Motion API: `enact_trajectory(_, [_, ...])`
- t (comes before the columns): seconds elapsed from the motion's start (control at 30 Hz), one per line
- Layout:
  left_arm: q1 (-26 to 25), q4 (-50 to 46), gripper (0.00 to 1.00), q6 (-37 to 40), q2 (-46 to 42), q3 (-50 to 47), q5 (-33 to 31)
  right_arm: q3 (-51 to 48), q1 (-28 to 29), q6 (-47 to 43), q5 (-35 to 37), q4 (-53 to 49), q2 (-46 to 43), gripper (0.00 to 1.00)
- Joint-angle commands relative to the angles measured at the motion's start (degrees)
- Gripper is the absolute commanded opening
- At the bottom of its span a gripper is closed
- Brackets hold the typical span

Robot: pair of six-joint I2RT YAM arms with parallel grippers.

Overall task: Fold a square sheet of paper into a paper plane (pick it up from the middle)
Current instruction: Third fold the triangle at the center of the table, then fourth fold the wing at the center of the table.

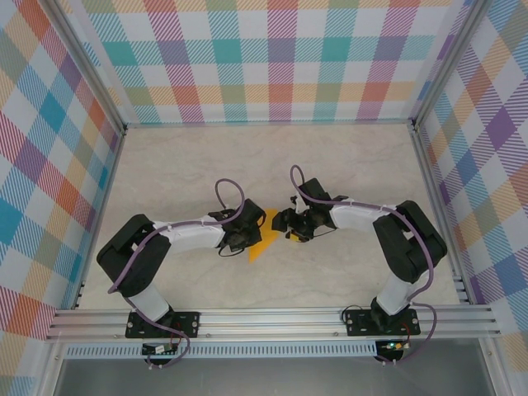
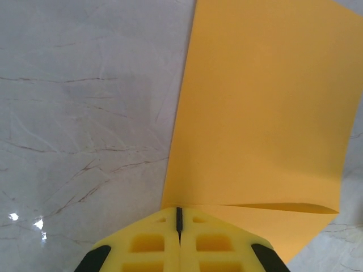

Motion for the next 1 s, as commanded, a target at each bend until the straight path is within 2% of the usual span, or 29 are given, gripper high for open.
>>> enact_trajectory(0.0, [0.3,-3.7,0.00,-1.2,1.2,0.0,-1.8,1.0,0.0,1.2,-3.2,1.5,1.2,0.61])
enact_trajectory(0.33, [0.4,-3.2,0.00,-3.0,-0.1,-1.6,-1.4,2.6,0.0,3.1,-5.7,2.6,4.4,0.56])
enact_trajectory(0.67, [2.3,4.8,0.00,-6.0,-2.0,-5.4,5.9,3.9,0.0,4.3,-6.4,3.0,6.1,0.54])
enact_trajectory(0.97, [3.5,6.3,0.00,-6.9,-2.1,-6.7,7.8,5.6,0.1,4.7,-5.5,0.8,7.4,0.52])
